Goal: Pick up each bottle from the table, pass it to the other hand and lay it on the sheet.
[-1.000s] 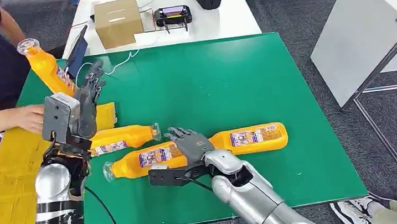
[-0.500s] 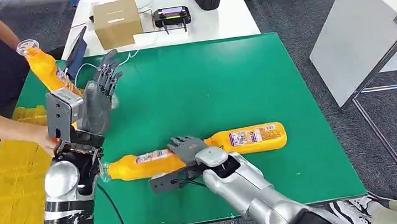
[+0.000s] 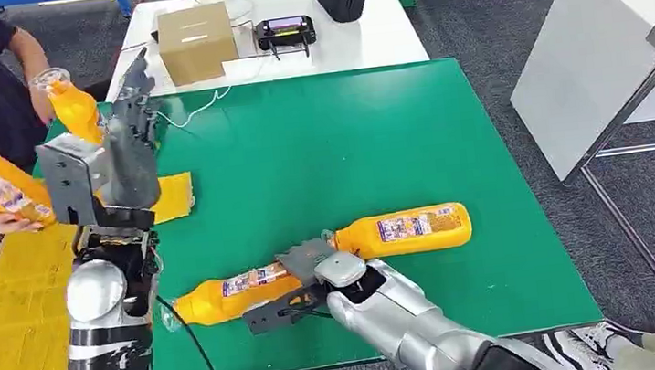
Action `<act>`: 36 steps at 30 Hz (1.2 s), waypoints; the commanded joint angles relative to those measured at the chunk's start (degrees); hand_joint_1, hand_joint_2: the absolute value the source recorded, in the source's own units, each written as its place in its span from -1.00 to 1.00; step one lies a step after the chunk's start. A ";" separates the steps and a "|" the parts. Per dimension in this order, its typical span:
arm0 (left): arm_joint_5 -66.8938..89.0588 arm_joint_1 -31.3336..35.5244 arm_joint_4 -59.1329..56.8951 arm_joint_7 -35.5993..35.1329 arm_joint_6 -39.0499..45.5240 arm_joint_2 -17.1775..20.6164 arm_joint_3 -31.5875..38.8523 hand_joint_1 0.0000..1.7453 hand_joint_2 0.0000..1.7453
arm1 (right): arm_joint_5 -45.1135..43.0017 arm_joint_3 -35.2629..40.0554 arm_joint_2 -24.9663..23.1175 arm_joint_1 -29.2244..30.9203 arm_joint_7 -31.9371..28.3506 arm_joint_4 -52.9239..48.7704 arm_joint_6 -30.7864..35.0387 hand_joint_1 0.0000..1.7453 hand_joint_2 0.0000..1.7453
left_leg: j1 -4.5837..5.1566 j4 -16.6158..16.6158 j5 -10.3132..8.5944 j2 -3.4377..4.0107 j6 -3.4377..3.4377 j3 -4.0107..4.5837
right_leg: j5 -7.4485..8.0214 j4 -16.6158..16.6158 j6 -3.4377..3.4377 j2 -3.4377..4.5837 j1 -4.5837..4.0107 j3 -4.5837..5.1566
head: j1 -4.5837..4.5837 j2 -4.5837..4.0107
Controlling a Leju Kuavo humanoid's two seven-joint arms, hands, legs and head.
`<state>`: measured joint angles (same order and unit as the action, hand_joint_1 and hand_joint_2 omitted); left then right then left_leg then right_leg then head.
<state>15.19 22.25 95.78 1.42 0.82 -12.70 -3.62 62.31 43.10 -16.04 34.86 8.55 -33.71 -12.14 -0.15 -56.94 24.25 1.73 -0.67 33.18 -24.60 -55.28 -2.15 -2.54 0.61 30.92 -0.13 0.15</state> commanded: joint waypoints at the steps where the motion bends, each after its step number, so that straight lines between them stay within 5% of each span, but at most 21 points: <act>1: 1.98 -4.40 12.29 1.66 6.55 -2.38 15.75 -1.00 -1.00 | -20.16 -15.61 1.42 -11.51 0.43 -24.72 8.37 1.00 1.00 | -0.02 0.00 0.05 0.04 0.06 0.10 | -0.01 -0.03 0.10 0.42 0.00 0.18 | 0.02 0.00; 4: 2.99 -4.64 12.54 0.97 6.78 -2.42 14.83 -1.00 -1.00 | -29.39 -17.01 2.39 -14.53 1.18 -34.04 10.63 1.00 1.00 | -0.04 -0.13 0.08 -0.12 0.07 0.38 | -0.08 -0.14 0.08 0.27 -0.02 0.37 | 0.00 0.00; 5: 3.28 -4.77 12.18 0.21 6.72 -2.36 14.06 -1.00 1.00 | -31.86 -17.05 3.05 -15.47 1.13 -36.76 11.37 1.00 1.00 | -0.04 -0.11 0.02 -0.23 0.05 0.53 | -0.06 -0.10 0.04 0.04 -0.03 0.45 | 0.00 0.00; 15: -11.16 -6.45 4.59 -7.66 -1.37 -0.27 4.76 -1.00 1.00 | -39.41 -17.41 6.43 -20.56 -1.69 -47.20 16.81 1.00 1.00 | 0.05 0.01 -0.07 -0.66 0.04 0.68 | -0.06 0.04 0.02 -0.44 0.04 0.49 | 0.00 0.00; 20: -21.92 -11.09 1.43 -11.09 -10.16 2.96 -5.01 -1.00 1.00 | -33.01 -14.50 7.82 -21.97 -4.75 -47.35 16.89 1.00 1.00 | 0.05 0.06 -0.03 -0.44 0.03 0.61 | -0.02 0.12 0.00 -0.23 0.04 0.49 | 0.00 0.00; 36: -29.82 -10.51 2.18 -12.00 -10.18 4.65 -14.13 -1.00 1.00 | -16.07 -4.89 8.54 -17.40 -4.40 -45.19 20.27 1.00 1.00 | 0.03 -0.02 0.03 -0.35 0.06 0.74 | -0.04 0.02 0.03 0.01 0.02 0.64 | 0.00 0.00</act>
<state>-13.94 9.57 101.53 -10.67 -9.73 -10.82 -12.22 42.27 31.84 -9.86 12.88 3.54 -81.79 7.28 -0.09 -56.97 24.23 1.48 -0.66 34.10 -24.58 -55.28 -2.19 -2.79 0.63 31.75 -0.13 0.15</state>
